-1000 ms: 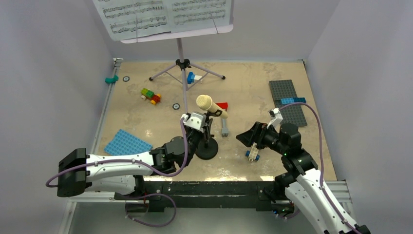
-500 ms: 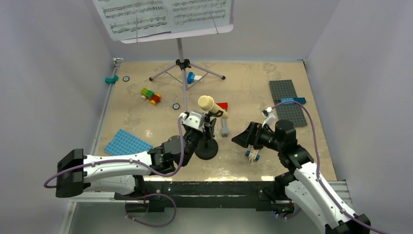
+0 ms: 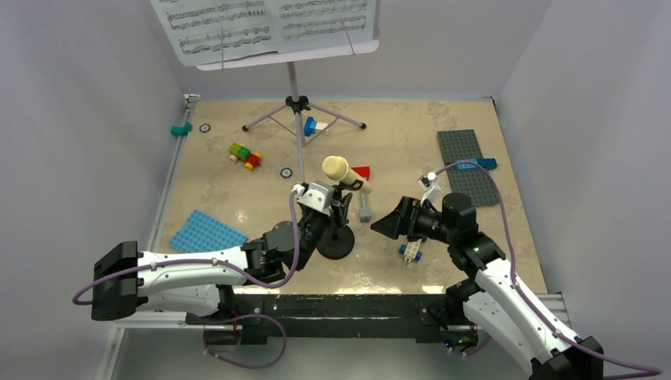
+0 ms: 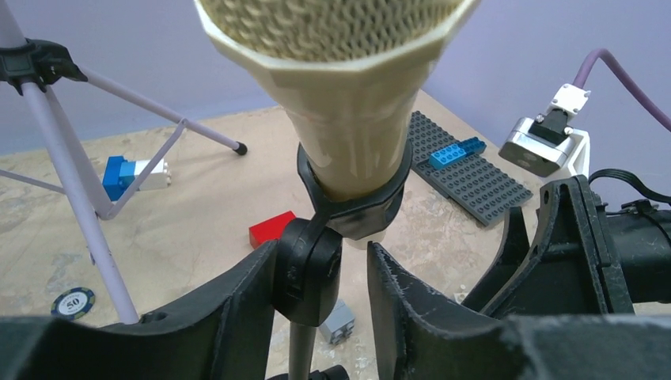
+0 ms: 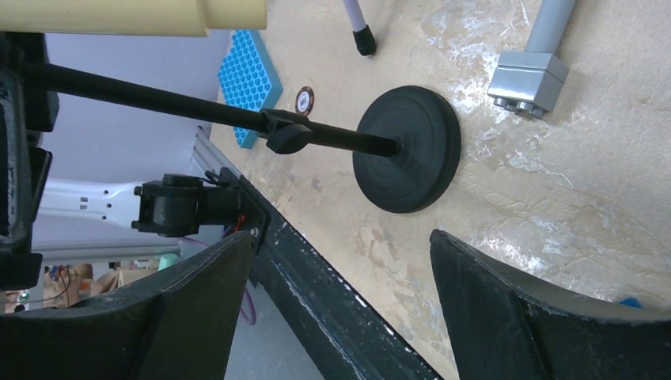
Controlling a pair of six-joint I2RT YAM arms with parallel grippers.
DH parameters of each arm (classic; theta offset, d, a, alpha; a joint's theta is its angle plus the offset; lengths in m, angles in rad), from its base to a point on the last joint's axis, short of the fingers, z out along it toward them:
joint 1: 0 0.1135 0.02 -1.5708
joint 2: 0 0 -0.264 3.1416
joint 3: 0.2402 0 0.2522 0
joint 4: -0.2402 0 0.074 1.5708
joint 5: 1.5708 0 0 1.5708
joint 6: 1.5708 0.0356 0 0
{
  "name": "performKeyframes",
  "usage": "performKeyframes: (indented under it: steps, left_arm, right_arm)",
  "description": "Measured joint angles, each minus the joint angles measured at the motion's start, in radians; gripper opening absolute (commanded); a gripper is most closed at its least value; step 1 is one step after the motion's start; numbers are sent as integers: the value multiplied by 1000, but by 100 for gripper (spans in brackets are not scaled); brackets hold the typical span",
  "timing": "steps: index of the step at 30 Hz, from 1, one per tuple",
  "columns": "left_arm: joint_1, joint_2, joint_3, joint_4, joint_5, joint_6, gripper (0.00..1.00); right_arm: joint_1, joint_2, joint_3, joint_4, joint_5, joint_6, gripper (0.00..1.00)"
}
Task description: Pack up the instrument practice props
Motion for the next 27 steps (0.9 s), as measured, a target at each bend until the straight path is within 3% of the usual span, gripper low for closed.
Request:
performKeyframes:
  steps: [12, 27]
  left_arm:
    - [0, 68, -10, -12, -1, -25, 64]
    - [0, 82, -10, -32, -3, -34, 63]
  right_arm:
    - [6, 89, 27, -3, -22, -26, 88]
    - [6, 90, 54, -44, -21, -60, 88]
